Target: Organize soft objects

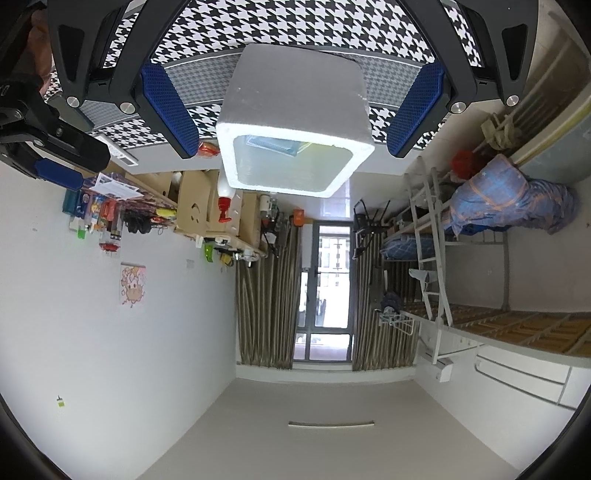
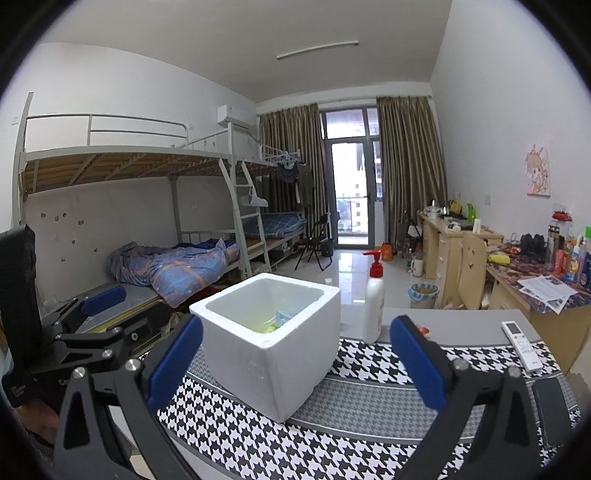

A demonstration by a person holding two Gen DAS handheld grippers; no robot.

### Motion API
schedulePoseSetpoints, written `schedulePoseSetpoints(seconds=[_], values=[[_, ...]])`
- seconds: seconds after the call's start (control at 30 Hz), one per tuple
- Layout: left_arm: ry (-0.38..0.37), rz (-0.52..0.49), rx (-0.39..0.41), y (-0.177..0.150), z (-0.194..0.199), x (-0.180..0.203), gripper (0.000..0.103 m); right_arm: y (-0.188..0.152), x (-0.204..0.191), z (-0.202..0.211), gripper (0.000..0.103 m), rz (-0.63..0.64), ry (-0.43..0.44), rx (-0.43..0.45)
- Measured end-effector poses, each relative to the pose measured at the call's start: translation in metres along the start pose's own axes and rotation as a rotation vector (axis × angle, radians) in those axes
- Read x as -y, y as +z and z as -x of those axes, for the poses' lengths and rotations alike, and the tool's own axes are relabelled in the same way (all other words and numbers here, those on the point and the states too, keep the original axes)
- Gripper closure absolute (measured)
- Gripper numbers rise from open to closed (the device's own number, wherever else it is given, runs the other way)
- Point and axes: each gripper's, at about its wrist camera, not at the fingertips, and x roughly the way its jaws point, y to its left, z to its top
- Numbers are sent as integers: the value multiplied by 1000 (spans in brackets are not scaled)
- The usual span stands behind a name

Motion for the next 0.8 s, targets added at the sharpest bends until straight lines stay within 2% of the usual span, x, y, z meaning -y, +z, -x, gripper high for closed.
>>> schedulePoseSetpoints(seconds=[0.43,0.8], values=[[13,-14,39,-13,15,10,1,-18,8,18,1,-27,-3,7],[-30,-21,35,-26,12,13,1,-35,11,20,1,-29,-12,14]])
